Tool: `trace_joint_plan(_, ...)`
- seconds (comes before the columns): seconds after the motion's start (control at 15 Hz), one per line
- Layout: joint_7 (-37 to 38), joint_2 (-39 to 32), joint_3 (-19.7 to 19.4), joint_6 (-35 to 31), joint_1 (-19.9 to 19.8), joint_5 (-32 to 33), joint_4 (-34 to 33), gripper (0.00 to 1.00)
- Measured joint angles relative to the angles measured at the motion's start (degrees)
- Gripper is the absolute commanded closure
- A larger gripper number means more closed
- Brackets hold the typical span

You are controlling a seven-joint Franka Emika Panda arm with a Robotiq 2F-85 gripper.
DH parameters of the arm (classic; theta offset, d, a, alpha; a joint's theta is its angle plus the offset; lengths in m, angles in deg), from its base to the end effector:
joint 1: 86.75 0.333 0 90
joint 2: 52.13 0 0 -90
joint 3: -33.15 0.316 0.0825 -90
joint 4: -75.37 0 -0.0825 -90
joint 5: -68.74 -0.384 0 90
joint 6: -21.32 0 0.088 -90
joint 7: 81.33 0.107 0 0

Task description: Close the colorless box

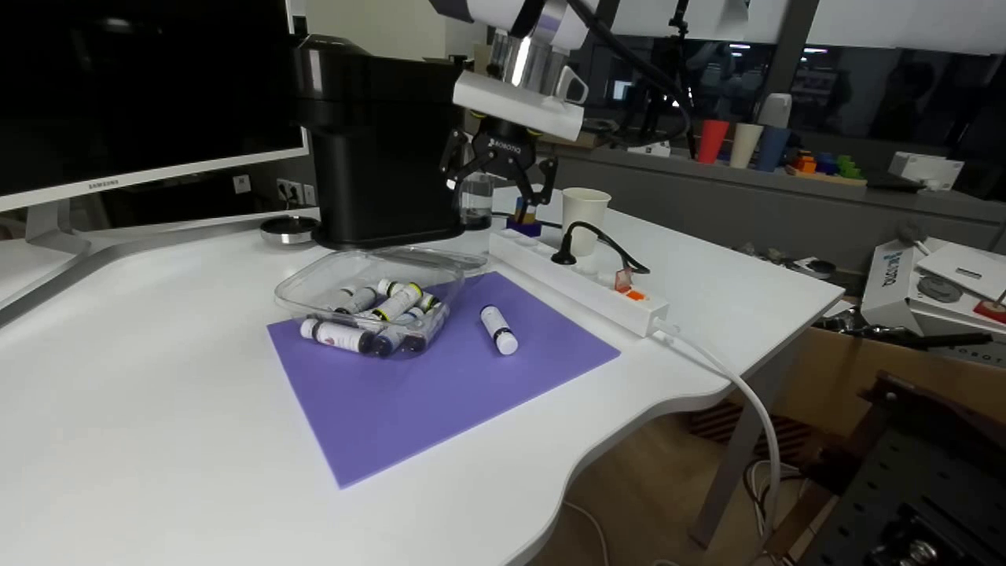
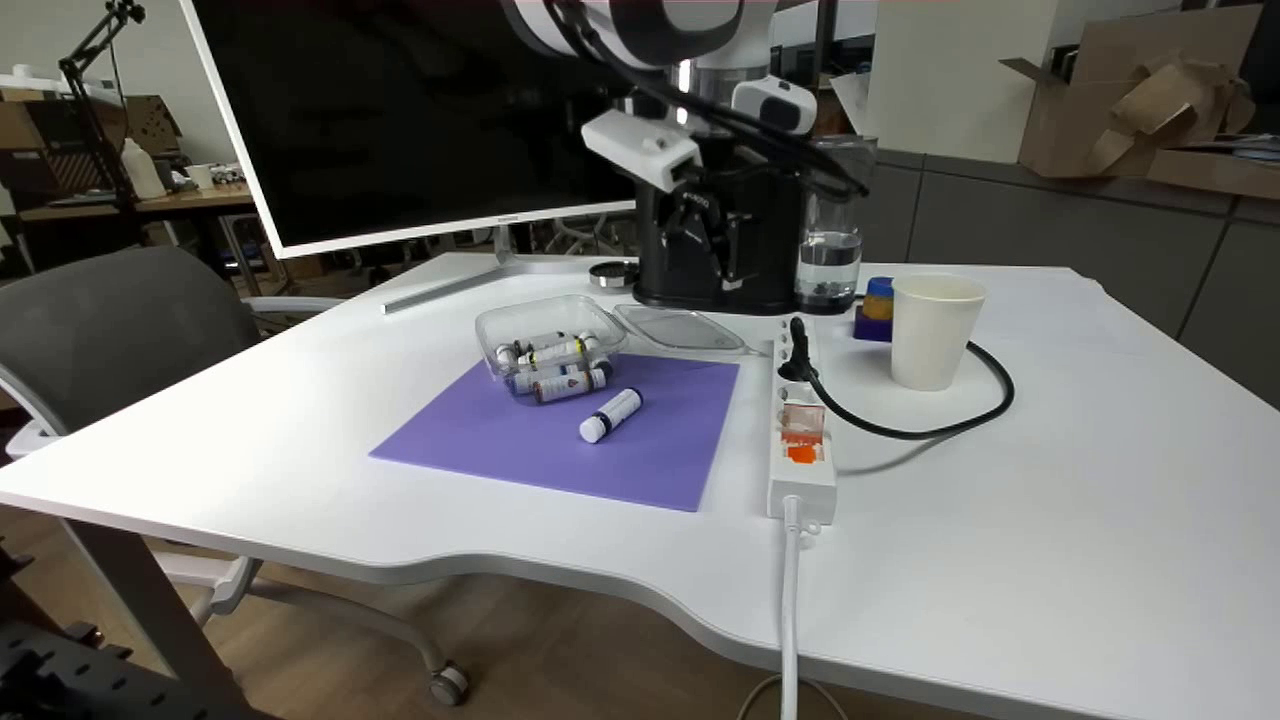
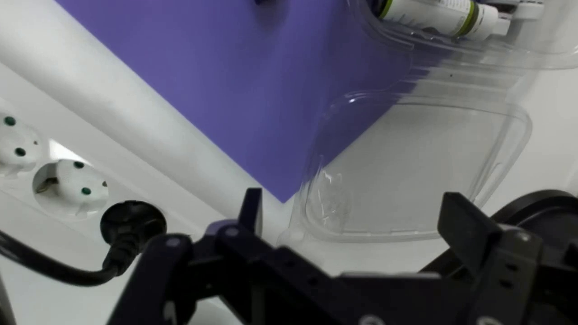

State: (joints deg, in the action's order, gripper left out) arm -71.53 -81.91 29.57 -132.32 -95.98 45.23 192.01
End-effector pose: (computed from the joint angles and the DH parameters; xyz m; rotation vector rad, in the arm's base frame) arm 0.5907 -0.1464 0.1964 -2.7630 1.0736 -0.1988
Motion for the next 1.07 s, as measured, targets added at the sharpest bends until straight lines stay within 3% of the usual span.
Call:
trace_joint_plan(0.53, -1.52, -5.86, 8.1, -10.96, -4.77, -8.37, 0.18, 0.0)
trace_joint_plan(1.07, -5.43, -7.33, 15.23, -13.17, -10.47, -15.72, 0.29, 0.0)
